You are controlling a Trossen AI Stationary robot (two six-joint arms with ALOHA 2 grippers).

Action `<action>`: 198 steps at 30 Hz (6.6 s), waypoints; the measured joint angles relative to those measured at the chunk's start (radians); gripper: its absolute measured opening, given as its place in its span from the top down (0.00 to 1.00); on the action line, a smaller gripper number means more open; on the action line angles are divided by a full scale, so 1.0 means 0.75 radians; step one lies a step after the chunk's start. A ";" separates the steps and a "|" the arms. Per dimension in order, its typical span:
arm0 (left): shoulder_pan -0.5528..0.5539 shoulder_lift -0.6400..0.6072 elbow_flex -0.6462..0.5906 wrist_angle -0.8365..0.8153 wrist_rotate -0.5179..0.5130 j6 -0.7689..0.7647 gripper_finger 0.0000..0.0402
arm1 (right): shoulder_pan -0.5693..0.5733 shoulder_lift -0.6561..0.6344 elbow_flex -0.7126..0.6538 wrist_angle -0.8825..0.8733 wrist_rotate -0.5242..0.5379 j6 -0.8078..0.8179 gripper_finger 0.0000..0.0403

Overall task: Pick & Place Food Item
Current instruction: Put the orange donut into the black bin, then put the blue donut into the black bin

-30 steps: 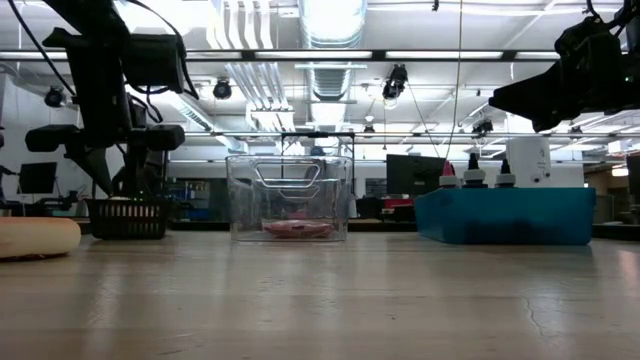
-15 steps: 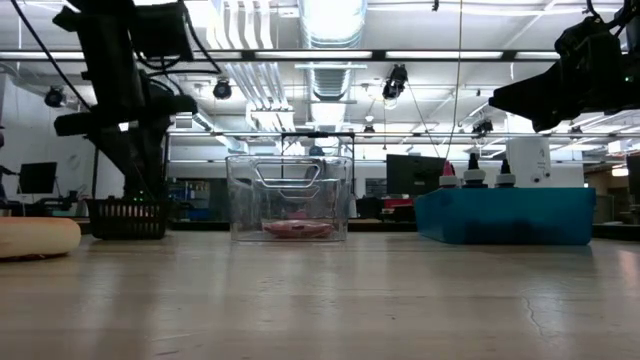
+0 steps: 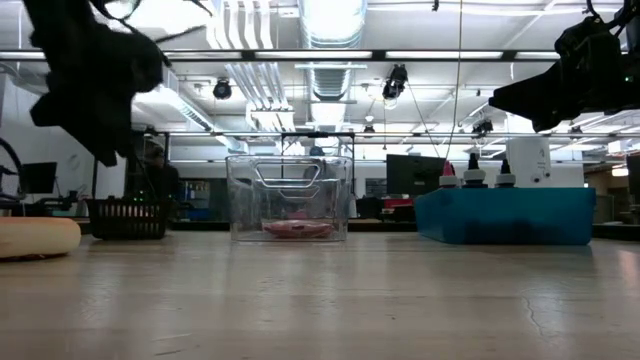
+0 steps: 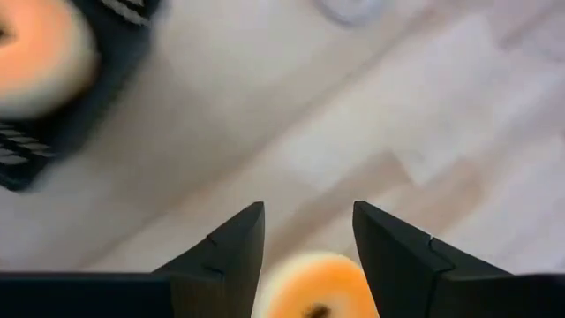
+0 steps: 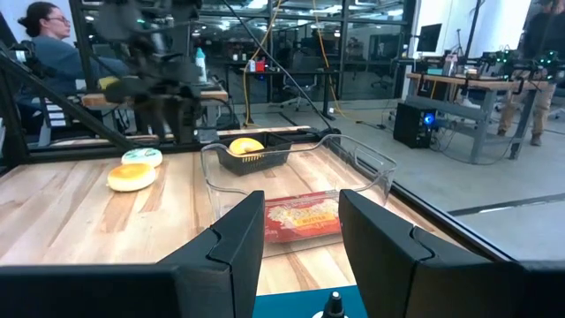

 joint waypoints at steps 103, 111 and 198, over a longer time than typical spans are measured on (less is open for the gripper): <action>-0.323 0.281 -0.123 0.222 0.200 -0.498 0.74 | 0.000 0.000 0.000 0.000 -0.001 0.001 0.65; -0.319 0.246 0.039 0.005 -0.050 -0.469 0.74 | 0.000 0.000 0.000 0.000 0.000 0.001 0.65; 0.545 0.113 -0.027 -0.293 -0.406 -0.130 0.46 | 0.000 0.000 0.001 -0.001 0.000 0.000 0.65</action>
